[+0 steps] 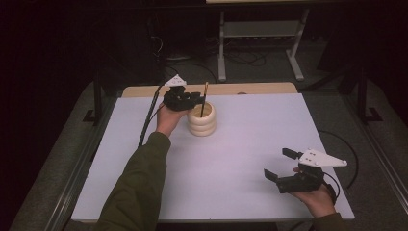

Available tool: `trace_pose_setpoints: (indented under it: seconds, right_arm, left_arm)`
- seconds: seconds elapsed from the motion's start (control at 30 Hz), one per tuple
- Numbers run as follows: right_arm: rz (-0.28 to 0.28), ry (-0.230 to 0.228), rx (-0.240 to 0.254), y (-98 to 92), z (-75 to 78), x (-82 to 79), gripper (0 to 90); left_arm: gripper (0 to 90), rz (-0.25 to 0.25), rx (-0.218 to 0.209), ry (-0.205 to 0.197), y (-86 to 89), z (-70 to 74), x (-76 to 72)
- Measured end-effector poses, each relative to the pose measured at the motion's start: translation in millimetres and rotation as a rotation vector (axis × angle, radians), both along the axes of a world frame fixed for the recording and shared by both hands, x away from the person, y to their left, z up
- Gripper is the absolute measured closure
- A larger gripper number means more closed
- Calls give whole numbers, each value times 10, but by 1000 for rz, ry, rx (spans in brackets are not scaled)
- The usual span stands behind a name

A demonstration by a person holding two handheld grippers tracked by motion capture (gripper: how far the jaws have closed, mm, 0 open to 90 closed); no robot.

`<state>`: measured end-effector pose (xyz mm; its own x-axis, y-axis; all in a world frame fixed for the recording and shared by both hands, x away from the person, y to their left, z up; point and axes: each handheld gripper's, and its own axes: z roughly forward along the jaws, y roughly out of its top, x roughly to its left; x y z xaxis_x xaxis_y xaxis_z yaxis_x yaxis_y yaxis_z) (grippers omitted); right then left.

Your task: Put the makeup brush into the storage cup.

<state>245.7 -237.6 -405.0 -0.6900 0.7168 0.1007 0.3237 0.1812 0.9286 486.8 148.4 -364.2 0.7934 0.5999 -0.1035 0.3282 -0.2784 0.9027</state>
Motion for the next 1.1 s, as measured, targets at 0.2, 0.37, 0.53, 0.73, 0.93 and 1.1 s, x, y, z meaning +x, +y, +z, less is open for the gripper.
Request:
trace_pose_setpoints:
  seconds: [0.2, 0.37, 0.53, 0.73, 0.93, 1.1]
  right_arm:
    - [5, 0, -3, 8, -1, -2, 0]
    - [3, 1, -6, 11, 2, -3, 0]
    - [3, 1, -4, 11, 0, -2, 0]
    - [3, 0, -5, 11, -1, 1, 0]
    - [-6, 5, -3, 5, -6, 3, 0]
    - [-7, 7, -7, 2, -9, 7, 0]
  left_arm:
    - [333, 18, 37, -13, 27, 55, -27]
    - [123, 19, 48, 8, 77, 101, -51]
    - [18, 6, 66, 7, 107, 154, -94]
    - [0, 5, 67, 8, 148, 184, -182]
    - [0, 4, 72, 30, 207, 191, -286]
    - [0, 8, 64, 34, 289, 189, -366]
